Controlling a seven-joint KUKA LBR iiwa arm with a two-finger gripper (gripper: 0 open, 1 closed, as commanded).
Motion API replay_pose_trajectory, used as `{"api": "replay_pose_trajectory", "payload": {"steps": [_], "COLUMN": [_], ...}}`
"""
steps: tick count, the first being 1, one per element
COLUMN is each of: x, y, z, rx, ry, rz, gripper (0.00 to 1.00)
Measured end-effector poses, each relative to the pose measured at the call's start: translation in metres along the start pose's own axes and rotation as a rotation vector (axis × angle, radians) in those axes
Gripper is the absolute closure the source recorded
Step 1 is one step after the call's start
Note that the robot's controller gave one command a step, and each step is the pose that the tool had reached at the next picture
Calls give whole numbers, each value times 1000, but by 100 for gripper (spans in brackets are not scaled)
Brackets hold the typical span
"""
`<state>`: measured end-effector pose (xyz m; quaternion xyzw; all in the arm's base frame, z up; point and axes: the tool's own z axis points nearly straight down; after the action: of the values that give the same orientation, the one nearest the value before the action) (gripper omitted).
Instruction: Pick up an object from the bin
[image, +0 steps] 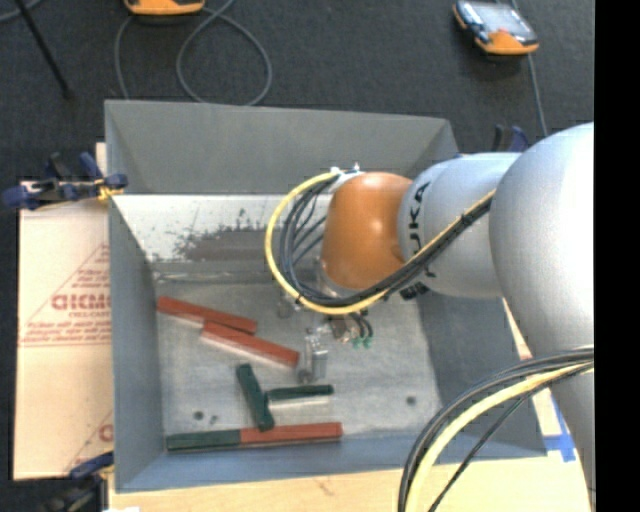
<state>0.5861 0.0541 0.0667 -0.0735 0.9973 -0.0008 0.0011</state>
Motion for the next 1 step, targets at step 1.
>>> {"api": "replay_pose_trajectory", "payload": {"steps": [1], "x": [-1], "y": [2], "z": [-5], "rx": [-2], "ry": [-4], "rz": [1], "gripper": [100]}}
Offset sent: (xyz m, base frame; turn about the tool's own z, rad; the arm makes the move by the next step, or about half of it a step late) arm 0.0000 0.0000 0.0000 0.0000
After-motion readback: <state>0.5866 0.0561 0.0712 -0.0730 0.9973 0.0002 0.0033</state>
